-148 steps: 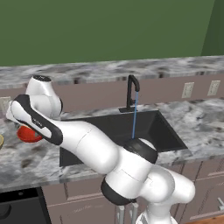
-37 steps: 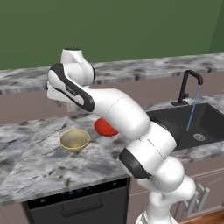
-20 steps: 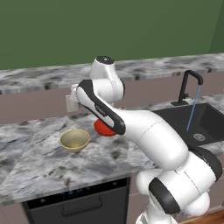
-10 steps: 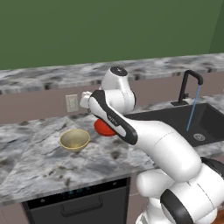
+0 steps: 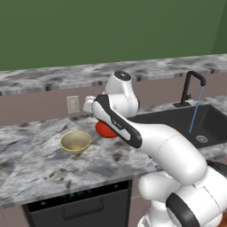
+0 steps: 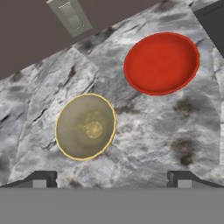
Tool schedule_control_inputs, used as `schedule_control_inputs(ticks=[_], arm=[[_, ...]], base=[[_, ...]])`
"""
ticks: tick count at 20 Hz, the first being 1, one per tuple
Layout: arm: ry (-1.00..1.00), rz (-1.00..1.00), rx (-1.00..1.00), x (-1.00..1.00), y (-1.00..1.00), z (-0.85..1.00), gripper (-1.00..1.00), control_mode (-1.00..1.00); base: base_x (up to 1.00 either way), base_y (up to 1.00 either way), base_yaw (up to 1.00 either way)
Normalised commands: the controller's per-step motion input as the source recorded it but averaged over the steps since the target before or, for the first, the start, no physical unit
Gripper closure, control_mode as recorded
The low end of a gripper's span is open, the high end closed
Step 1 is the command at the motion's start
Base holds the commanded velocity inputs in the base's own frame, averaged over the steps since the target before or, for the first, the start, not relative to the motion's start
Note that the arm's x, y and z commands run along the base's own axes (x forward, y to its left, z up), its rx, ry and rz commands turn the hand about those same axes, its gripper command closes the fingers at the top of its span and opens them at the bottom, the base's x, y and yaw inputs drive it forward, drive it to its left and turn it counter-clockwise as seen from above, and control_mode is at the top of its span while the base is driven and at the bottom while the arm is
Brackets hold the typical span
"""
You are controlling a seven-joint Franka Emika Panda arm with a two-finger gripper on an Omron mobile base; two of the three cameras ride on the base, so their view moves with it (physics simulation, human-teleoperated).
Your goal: Rinse each bowl for a few seconds and place them down in the sink or on the counter.
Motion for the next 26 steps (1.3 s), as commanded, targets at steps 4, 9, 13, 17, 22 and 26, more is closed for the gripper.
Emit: schedule_control_inputs(ticks=[4, 9, 13, 17, 22, 26], arm=[[0.04, -0.01, 0.01, -0.07, -0.07, -0.2, -1.0, -1.0], [0.05, -0.02, 0.0, -0.05, -0.11, -0.14, -1.0, -1.0], [0.07, -0.02, 0.0, -0.03, -0.01, -0.15, -1.0, -1.0], [0.05, -0.03, 0.0, -0.08, 0.0, -0.16, -1.0, -1.0], [0.04, -0.04, 0.0, -0.13, 0.0, -0.16, -1.0, -1.0], [0.05, -0.04, 0.0, -0.16, 0.0, -0.16, -1.0, -1.0]], base=[[0.0, 0.0, 0.0], [0.0, 0.0, 0.0], [0.0, 0.0, 0.0], [0.0, 0.0, 0.0], [0.0, 0.0, 0.0], [0.0, 0.0, 0.0]])
